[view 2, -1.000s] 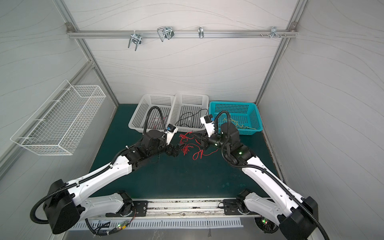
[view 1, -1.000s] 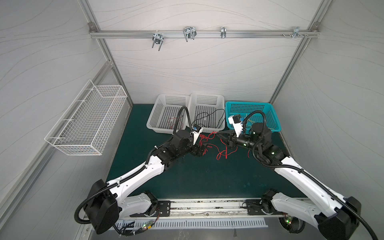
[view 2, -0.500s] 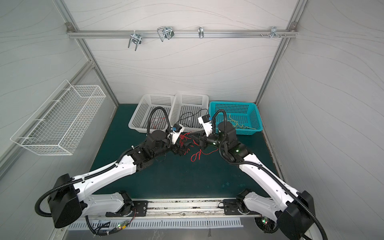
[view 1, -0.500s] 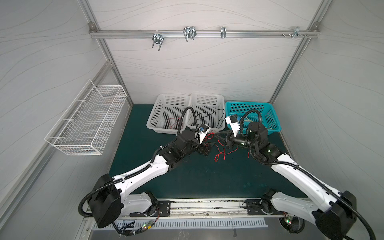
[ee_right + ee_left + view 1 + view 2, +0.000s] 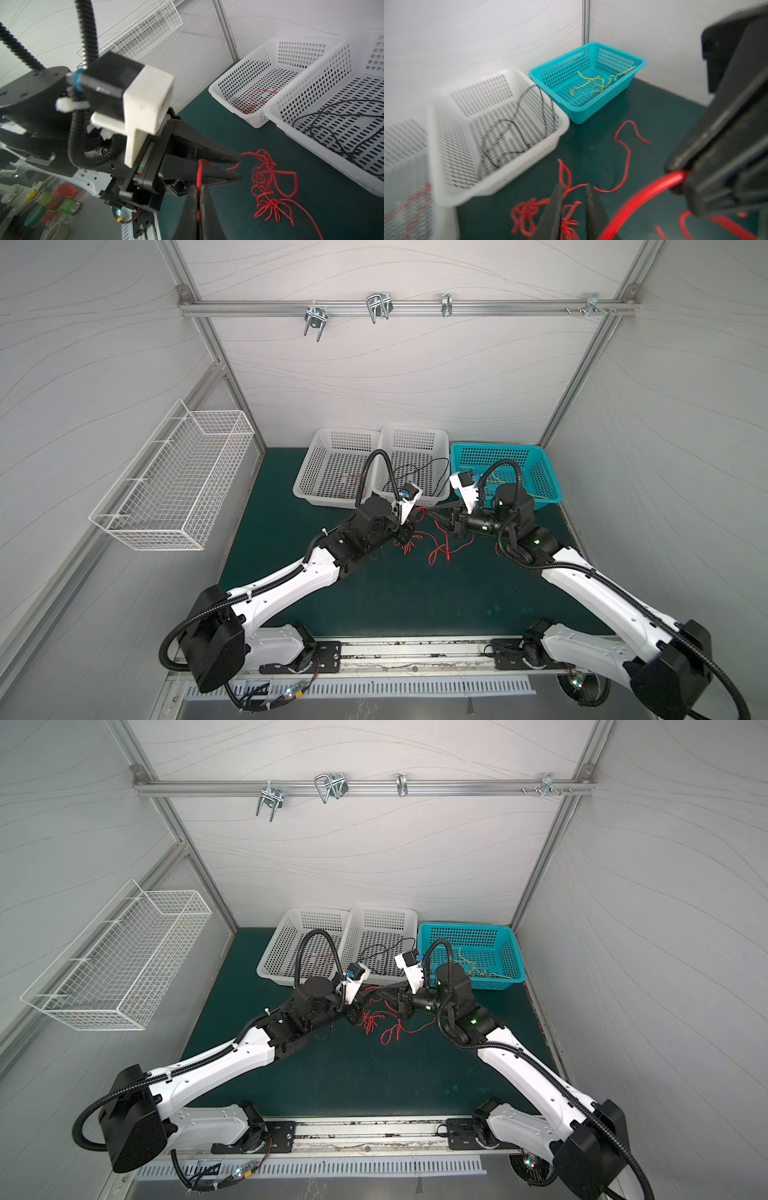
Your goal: Untangle the cables
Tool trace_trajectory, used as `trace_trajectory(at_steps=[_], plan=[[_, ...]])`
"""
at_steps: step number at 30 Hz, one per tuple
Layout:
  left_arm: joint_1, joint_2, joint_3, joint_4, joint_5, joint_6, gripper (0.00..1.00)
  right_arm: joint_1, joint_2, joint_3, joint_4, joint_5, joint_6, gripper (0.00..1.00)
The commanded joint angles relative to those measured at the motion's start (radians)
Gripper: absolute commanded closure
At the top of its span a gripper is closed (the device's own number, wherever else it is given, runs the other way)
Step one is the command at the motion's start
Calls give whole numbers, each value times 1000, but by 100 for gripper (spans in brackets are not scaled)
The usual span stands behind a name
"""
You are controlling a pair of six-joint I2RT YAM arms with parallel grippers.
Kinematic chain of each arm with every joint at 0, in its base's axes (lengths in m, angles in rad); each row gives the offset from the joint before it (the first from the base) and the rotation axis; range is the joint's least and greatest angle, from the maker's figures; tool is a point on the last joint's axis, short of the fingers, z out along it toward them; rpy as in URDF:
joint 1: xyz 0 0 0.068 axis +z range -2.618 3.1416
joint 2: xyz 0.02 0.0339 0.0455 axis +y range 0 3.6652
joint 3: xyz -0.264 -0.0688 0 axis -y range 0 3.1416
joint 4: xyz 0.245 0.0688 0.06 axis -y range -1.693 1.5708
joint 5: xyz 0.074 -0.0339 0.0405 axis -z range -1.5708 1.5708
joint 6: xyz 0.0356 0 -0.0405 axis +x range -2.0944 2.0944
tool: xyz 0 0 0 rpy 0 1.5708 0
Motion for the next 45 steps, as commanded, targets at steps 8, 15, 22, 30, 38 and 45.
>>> trace_trajectory(at_steps=[8, 15, 22, 30, 38, 45], plan=[[-4, -42, 54, -25, 10, 15, 100, -8, 7, -3, -53, 233, -7, 87], [-4, -67, 46, -64, -5, 16, 100, -224, 16, -86, -74, 316, 140, 71], [-4, -113, 28, -45, 37, 26, 100, -260, 156, -155, 6, 243, 111, 63], [-4, -132, 34, -29, 68, 16, 100, -121, 301, -157, 221, 110, 64, 50], [-4, -129, 34, -27, 64, 10, 100, 10, 434, -90, 353, 48, 72, 48], [-4, -124, 34, -21, 59, 19, 100, 47, 518, -52, 419, 22, 115, 50]])
